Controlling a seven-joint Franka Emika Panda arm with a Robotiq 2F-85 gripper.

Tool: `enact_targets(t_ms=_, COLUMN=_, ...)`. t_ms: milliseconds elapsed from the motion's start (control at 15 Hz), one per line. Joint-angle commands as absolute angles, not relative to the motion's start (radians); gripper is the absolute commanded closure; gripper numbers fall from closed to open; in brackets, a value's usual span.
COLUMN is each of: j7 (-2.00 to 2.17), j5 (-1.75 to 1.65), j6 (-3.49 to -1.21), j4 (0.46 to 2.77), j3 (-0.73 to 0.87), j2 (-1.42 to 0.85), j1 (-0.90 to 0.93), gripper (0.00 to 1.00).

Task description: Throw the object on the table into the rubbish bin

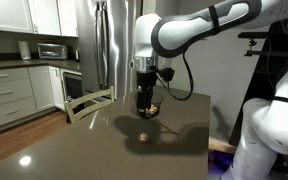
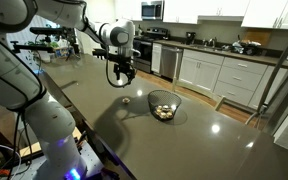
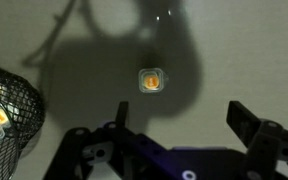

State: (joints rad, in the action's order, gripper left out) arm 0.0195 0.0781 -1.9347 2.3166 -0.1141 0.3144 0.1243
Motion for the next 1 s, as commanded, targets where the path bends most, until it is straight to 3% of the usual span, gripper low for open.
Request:
enact_targets(t_ms=0, j7=0.033, j5=0.086, j6=-2.014, j4=2.318, j3=-0.123, j2=0.284, j1=0.126, gripper=0.00)
enact_targets(t_ms=933, j7=0.045, j5=0.038, j6=-2.230, j4=2.476, j3=-0.123, j2=0.279, j1=0.112, gripper=0.00)
